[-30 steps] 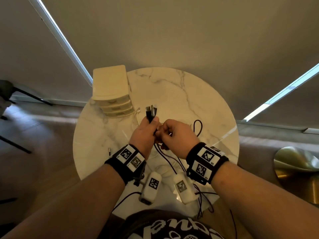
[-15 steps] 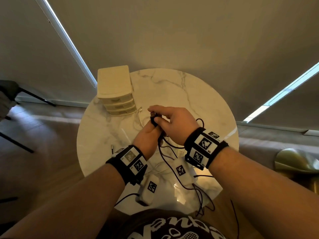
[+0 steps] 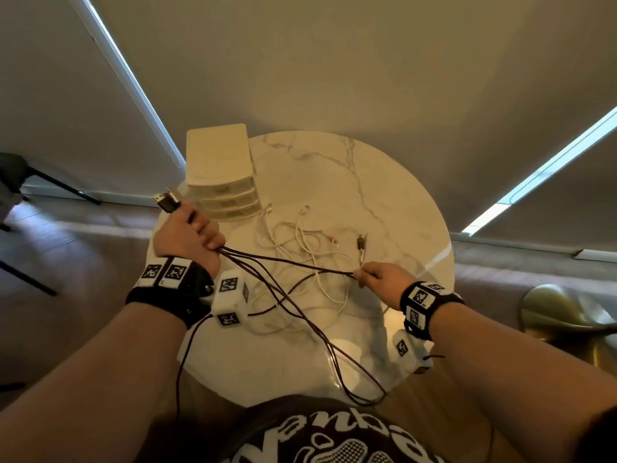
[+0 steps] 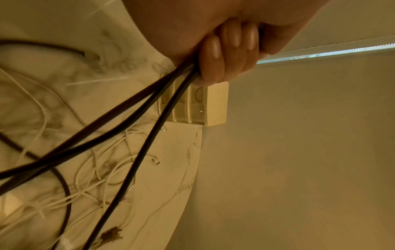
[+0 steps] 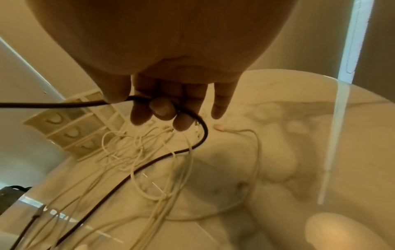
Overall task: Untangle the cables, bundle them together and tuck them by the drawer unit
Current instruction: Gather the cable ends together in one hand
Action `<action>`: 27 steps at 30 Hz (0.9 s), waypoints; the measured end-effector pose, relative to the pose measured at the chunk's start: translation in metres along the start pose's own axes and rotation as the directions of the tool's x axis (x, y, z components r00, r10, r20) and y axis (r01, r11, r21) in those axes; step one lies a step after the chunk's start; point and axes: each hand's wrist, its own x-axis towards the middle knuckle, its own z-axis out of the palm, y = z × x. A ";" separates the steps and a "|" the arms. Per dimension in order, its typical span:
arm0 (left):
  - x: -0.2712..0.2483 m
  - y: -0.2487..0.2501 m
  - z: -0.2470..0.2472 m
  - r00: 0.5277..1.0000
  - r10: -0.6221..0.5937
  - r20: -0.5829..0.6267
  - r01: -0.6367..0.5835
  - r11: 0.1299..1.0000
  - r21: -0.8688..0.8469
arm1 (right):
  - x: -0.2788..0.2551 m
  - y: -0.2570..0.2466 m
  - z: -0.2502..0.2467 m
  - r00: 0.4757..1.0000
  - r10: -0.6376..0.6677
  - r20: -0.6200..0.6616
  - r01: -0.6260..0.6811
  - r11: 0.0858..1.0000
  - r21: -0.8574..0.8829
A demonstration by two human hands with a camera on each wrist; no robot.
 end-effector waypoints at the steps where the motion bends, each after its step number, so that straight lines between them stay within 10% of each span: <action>1: -0.002 -0.001 -0.001 1.000 0.006 -0.004 -0.005 1.000 0.030 | 0.001 0.003 0.001 1.000 0.008 -0.020 -0.008 1.000 0.003; 5: -0.018 -0.016 0.008 0.984 -0.006 0.177 -0.069 0.908 0.414 | 0.001 -0.038 -0.020 0.974 -0.096 -0.204 0.113 0.991 0.071; 11: -0.053 -0.035 0.045 0.784 -0.058 0.618 -0.447 0.639 0.626 | -0.026 -0.142 -0.085 0.828 -0.322 -0.459 0.460 0.858 0.229; 14: -0.059 -0.036 0.056 0.802 -0.031 0.596 -0.377 0.748 0.546 | -0.029 -0.146 -0.083 0.800 -0.328 -0.503 0.522 0.794 0.311; 22: -0.047 -0.018 0.053 0.907 0.079 0.413 -0.218 0.928 0.303 | 0.009 -0.052 -0.024 0.983 -0.101 -0.154 0.106 0.994 0.024; 27: -0.046 -0.031 0.047 0.920 0.053 0.387 -0.201 0.915 0.351 | 0.005 -0.092 -0.084 0.811 -0.135 -0.569 0.389 0.851 0.352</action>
